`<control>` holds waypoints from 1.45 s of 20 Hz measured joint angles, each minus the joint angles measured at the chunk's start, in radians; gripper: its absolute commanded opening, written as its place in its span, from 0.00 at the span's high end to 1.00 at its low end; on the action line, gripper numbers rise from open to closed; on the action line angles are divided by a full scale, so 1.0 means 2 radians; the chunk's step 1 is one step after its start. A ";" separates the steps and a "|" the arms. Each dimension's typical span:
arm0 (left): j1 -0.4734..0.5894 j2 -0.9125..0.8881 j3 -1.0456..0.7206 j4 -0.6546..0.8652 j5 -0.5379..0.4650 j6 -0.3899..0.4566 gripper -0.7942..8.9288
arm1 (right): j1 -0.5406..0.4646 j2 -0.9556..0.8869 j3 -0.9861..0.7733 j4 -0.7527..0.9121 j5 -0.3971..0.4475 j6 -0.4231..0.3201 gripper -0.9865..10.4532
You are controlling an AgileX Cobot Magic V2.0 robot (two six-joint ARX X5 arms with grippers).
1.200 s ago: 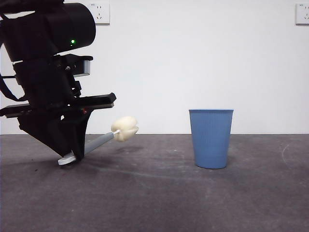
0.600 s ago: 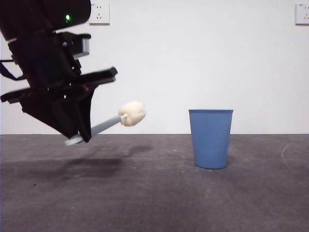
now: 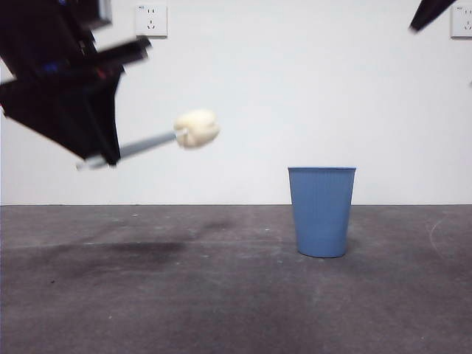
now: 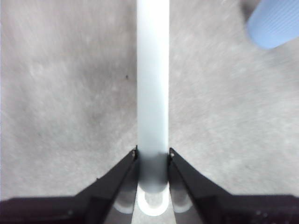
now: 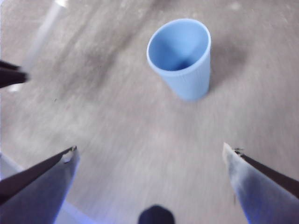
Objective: Pick up the cup brush,pick up the cup,insert the brush into the cup,clean the cup,put the cup brush back,put the cup back to the fixed position on the table
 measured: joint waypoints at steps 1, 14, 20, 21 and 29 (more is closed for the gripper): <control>0.000 -0.016 0.000 -0.007 0.000 0.005 0.93 | 0.005 0.009 -0.014 0.034 -0.005 0.000 0.34; 0.000 -0.125 0.000 -0.109 0.000 0.050 0.93 | 0.064 0.216 -0.181 0.479 0.041 0.030 0.34; 0.000 -0.125 0.000 -0.110 0.000 0.051 0.93 | 0.077 0.323 -0.181 0.631 0.066 0.030 0.34; 0.000 -0.125 0.000 -0.110 0.000 0.051 0.93 | 0.077 0.339 -0.181 0.650 0.066 0.030 0.34; 0.000 -0.125 0.000 -0.107 0.000 0.051 0.93 | 0.078 0.417 -0.182 0.783 0.080 0.034 0.38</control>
